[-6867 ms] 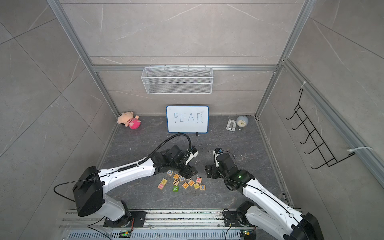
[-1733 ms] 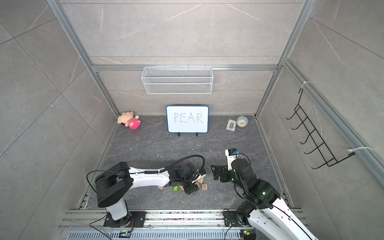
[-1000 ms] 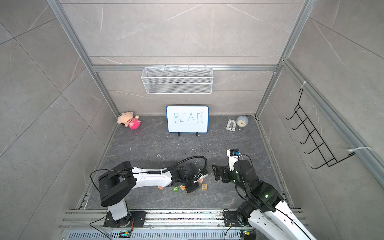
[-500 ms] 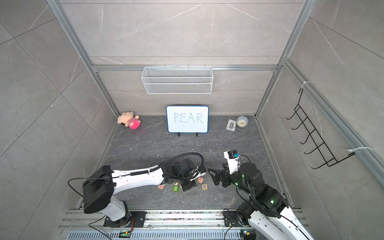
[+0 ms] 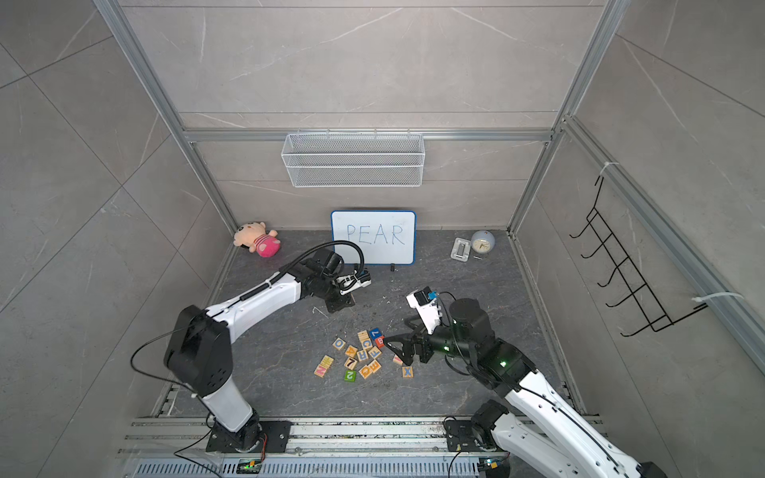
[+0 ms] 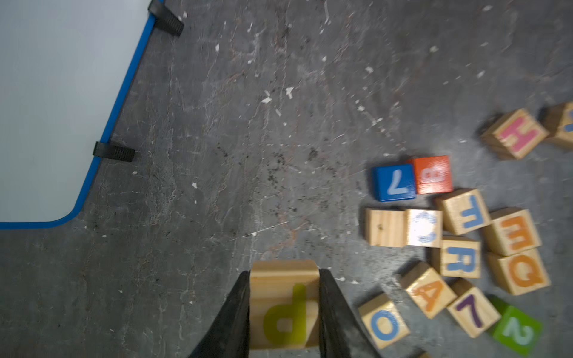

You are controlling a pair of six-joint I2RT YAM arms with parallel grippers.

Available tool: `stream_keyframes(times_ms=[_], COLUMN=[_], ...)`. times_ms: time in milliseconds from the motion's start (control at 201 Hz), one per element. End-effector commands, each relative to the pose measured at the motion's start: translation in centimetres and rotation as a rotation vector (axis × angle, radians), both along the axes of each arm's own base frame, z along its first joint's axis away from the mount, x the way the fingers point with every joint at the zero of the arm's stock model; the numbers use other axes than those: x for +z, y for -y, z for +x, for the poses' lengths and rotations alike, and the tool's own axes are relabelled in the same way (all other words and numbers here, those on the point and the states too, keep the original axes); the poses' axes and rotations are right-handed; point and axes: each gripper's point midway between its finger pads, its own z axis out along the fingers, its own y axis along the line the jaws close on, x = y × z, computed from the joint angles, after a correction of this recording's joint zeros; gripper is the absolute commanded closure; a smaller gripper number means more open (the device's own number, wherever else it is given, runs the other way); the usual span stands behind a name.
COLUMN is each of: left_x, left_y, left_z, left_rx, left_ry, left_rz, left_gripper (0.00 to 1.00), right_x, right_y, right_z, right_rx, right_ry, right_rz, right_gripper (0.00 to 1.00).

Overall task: Spell the uppercase word “pear” with letter blocks
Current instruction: Place the letter block at the center of the board.

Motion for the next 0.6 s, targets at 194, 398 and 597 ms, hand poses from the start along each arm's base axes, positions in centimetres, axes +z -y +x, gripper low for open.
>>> stream_keyframes(times_ms=[194,398,597], left_x=[-3.7,-6.5,-8.0], left_y=[-1.4,-1.6,-1.4], left_z=[2.4,2.9,3.0], left_rx=[-0.142,-0.159,-0.156], left_ry=[0.005,-0.054,-0.065], left_rz=[0.029,0.078,0.077], left_gripper=[0.78,0.75,0.66], right_x=[-6.4,-8.9,-8.2], right_y=[-1.2,-1.8,-2.2], right_z=[6.0,9.1,10.1], right_rx=[-0.169,-0.237,-0.249], right_ry=[-0.082,-0.135,-0.106], right_rz=[-0.121,-0.213,-0.211], right_gripper=[0.01,0.02,0.02])
